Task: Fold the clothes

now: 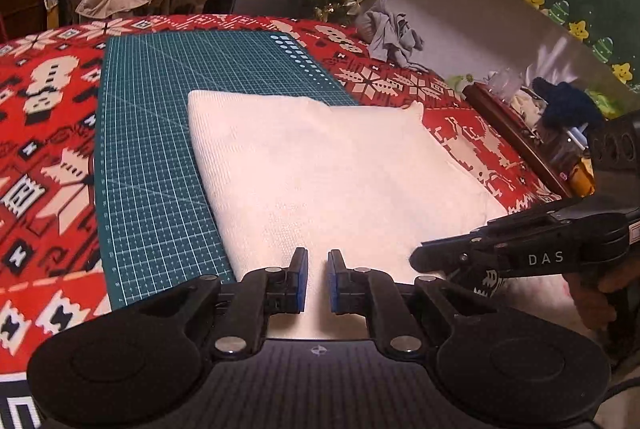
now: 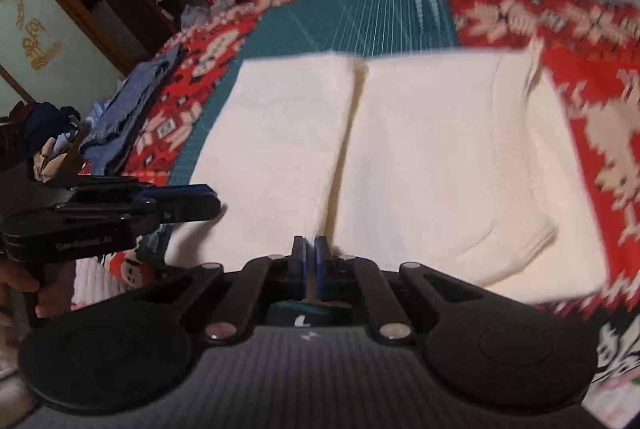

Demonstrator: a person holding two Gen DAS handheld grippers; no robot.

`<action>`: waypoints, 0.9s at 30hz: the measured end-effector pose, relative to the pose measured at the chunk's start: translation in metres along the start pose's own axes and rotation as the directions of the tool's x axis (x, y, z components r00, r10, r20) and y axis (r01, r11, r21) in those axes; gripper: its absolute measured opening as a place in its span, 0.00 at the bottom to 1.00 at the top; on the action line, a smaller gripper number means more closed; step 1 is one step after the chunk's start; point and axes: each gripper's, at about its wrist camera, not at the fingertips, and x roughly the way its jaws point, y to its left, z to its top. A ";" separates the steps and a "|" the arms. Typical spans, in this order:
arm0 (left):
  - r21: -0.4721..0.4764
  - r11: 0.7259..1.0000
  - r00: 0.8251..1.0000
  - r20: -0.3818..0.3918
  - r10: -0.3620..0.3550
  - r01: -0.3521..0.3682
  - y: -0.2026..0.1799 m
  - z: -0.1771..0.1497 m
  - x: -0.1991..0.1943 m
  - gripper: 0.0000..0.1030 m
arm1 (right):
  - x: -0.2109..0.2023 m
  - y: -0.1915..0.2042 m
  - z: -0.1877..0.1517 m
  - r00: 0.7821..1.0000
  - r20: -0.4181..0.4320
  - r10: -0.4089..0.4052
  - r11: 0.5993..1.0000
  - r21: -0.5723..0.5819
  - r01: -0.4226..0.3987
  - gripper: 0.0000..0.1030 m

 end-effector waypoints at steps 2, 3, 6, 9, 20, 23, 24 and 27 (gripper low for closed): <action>0.003 1.000 1.000 -0.004 0.005 -0.005 0.001 0.000 0.000 0.08 | 0.002 -0.001 -0.002 1.000 0.005 0.000 1.000 -0.007 0.000 0.05; -0.002 1.000 1.000 -0.006 0.005 -0.005 0.001 0.001 0.000 0.08 | 0.002 -0.001 -0.003 1.000 0.008 -0.002 1.000 -0.013 0.002 0.05; 0.018 1.000 1.000 -0.008 0.020 -0.020 -0.004 0.001 -0.002 0.09 | -0.003 0.002 -0.005 1.000 0.013 -0.021 0.999 -0.034 0.021 0.06; 0.046 0.998 0.999 -0.005 0.034 -0.034 -0.008 -0.001 -0.001 0.09 | -0.009 0.005 -0.002 0.999 0.032 -0.039 0.998 -0.056 0.041 0.17; 0.014 0.999 0.999 -0.013 0.032 -0.032 -0.006 0.000 0.003 0.09 | -0.021 -0.017 -0.002 0.963 0.161 -0.214 0.902 -0.347 0.258 0.32; 0.013 0.999 0.999 -0.012 0.037 -0.037 -0.007 0.000 0.003 0.09 | -0.020 -0.025 -0.006 0.960 0.165 -0.227 0.868 -0.412 0.276 0.42; 0.010 0.999 0.999 -0.013 0.039 -0.038 -0.007 0.000 0.003 0.09 | -0.019 -0.029 -0.007 0.959 0.164 -0.229 0.869 -0.410 0.278 0.55; 0.007 0.999 0.999 -0.014 0.043 -0.043 -0.007 0.001 0.003 0.09 | -0.018 -0.044 -0.013 0.950 0.176 -0.258 0.883 -0.355 0.306 0.94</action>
